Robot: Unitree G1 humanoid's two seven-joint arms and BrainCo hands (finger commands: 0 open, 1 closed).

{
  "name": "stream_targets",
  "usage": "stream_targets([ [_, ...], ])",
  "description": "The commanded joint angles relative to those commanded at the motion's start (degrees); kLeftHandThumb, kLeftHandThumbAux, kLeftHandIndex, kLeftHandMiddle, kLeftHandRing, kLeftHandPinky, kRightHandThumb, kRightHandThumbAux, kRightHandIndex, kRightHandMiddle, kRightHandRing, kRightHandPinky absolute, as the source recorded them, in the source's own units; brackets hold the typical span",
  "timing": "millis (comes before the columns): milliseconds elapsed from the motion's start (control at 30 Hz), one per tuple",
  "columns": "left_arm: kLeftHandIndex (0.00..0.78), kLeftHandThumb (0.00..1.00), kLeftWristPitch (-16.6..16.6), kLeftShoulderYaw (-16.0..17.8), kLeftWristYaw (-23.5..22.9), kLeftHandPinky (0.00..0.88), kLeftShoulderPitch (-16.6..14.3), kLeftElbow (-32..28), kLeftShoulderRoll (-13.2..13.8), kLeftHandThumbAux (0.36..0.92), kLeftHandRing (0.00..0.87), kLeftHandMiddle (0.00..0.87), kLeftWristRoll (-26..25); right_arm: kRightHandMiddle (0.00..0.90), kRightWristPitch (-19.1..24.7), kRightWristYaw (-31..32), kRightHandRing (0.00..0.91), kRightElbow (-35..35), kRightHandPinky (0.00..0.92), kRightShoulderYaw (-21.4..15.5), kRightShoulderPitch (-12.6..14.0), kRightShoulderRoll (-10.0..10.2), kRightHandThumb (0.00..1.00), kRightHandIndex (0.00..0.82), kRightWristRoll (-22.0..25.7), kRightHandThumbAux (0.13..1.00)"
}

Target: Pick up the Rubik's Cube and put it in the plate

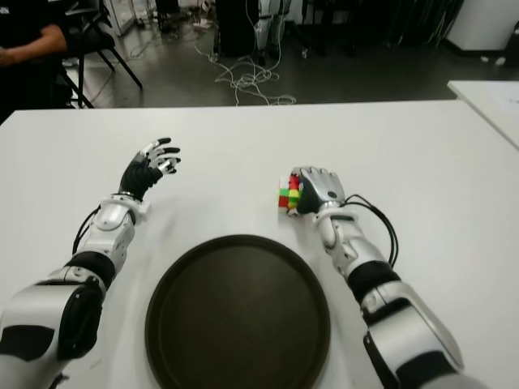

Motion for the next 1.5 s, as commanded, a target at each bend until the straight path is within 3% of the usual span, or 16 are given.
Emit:
stream_targets([
  [233,0.179,0.111,-0.38,-0.02,-0.15,0.287,0.05,-0.05,-0.04,0.715,0.262,0.261,0.0,0.513,-0.38,-3.82,0.499,1.32,0.484,-1.2,-0.14,0.75,0.688,0.417,1.52,0.738],
  [1067,0.176,0.101,-0.42,-0.21,0.39,0.287,0.09,-0.04,0.02,0.711,0.26,0.26,0.26,0.449,-1.03,-8.01,0.464,0.68,0.493,-1.7,-0.26,0.06,0.698,0.414,2.64,0.735],
  [1200,0.17,0.095,-0.38,-0.34,0.61,0.288,0.1,-0.09,-0.01,0.716,0.257,0.256,0.39,0.47,-1.22,-8.34,0.479,-7.86,0.498,-3.24,2.13,-2.48,0.697,0.415,2.71,0.735],
  [1333,0.165,0.087,-0.1,-0.56,1.03,0.282,0.04,-0.09,0.0,0.713,0.254,0.252,0.64,0.493,0.8,-7.65,0.498,-26.44,0.5,-6.72,8.34,-6.21,0.696,0.416,1.45,0.735],
  [1500,0.163,0.088,0.12,-0.49,0.88,0.284,-0.08,-0.03,-0.01,0.712,0.254,0.251,0.53,0.515,2.17,-8.72,0.514,-39.31,0.499,-9.76,13.05,-7.95,0.695,0.417,-0.47,0.735],
])
